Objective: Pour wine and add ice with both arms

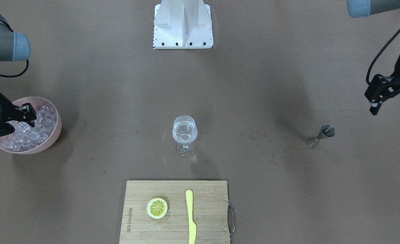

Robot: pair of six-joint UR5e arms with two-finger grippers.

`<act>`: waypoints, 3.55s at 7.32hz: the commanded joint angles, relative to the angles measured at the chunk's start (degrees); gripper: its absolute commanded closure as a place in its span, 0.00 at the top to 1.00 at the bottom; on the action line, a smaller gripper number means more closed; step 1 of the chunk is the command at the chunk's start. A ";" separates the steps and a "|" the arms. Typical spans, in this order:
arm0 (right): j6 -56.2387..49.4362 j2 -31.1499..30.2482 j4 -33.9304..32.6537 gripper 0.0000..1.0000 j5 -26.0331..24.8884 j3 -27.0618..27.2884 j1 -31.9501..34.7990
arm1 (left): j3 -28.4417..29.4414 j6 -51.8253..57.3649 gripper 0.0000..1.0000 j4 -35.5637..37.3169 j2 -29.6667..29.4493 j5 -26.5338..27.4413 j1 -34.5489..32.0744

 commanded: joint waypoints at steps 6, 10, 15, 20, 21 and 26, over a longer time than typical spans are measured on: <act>-0.09 0.09 -0.61 0.55 -0.12 -0.53 -0.34 | 0.32 0.00 0.98 0.37 -0.57 -0.48 -0.47; -0.09 0.36 -1.93 0.55 -0.47 -0.53 -1.30 | 0.32 0.00 0.98 0.37 -0.66 -0.48 -0.47; -0.09 0.00 -1.93 0.37 -0.56 -0.88 -1.30 | 0.32 0.00 0.98 0.37 -0.66 -0.57 -0.56; -0.18 9.70 -17.04 0.00 4.43 2.35 4.82 | 0.06 0.00 0.98 0.37 -0.66 -1.53 -1.17; 0.00 12.11 -19.49 0.00 4.54 4.20 4.85 | 0.06 0.00 0.98 0.37 -0.66 -1.53 -1.35; 22.88 18.55 -1.12 0.00 10.17 2.03 1.88 | 1.54 14.64 0.98 10.94 -1.61 -3.81 -5.90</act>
